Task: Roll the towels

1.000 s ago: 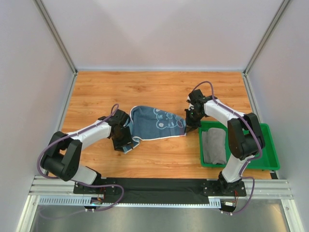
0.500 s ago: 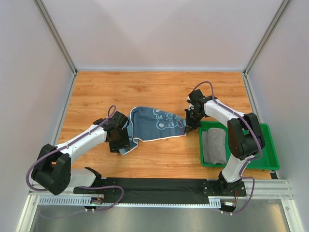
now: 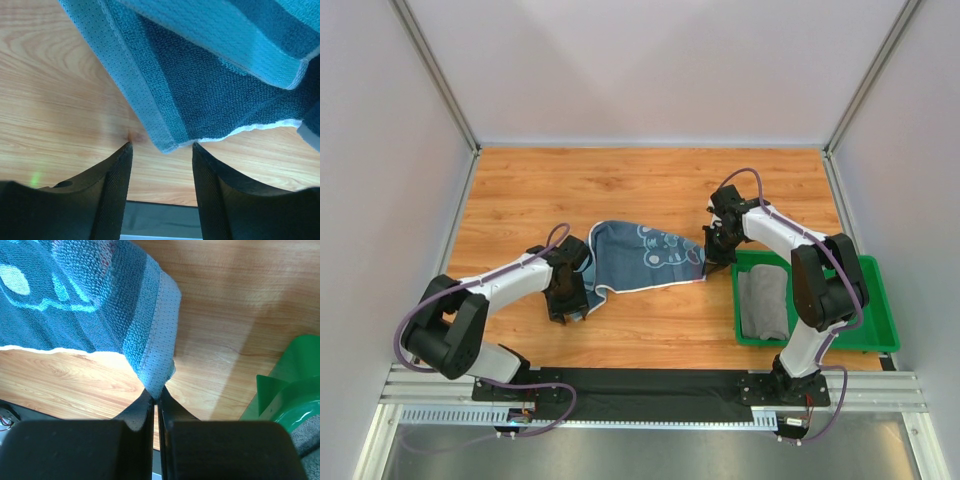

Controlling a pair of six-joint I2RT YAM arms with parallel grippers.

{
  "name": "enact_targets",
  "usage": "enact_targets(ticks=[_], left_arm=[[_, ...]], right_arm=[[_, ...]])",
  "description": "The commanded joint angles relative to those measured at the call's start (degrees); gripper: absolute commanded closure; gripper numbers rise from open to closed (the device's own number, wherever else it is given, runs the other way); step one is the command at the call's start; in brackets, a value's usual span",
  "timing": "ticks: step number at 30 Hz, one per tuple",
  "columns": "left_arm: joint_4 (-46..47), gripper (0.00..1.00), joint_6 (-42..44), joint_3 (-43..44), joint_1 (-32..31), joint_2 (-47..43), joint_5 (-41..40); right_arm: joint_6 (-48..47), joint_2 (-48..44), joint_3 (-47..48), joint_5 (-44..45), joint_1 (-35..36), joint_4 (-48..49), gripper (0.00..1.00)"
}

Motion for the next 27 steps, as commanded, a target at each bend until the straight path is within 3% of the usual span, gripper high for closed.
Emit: enact_targets(ticks=[1, 4, 11, 27], left_arm=[[2.7, 0.44, -0.2, 0.3, -0.2, 2.5, 0.0], [3.4, 0.55, 0.1, 0.2, -0.2, 3.9, 0.3], [4.6, 1.00, 0.8, 0.3, -0.2, 4.0, 0.0], [-14.7, 1.00, 8.8, 16.9, 1.5, -12.9, -8.0]], right_arm=[[-0.8, 0.1, 0.0, 0.6, 0.4, 0.3, 1.00], [-0.8, 0.2, -0.1, 0.6, 0.3, 0.2, 1.00], [-0.9, 0.2, -0.4, 0.5, 0.3, 0.3, 1.00], [-0.4, -6.8, 3.2, -0.7, 0.3, -4.8, 1.00]])
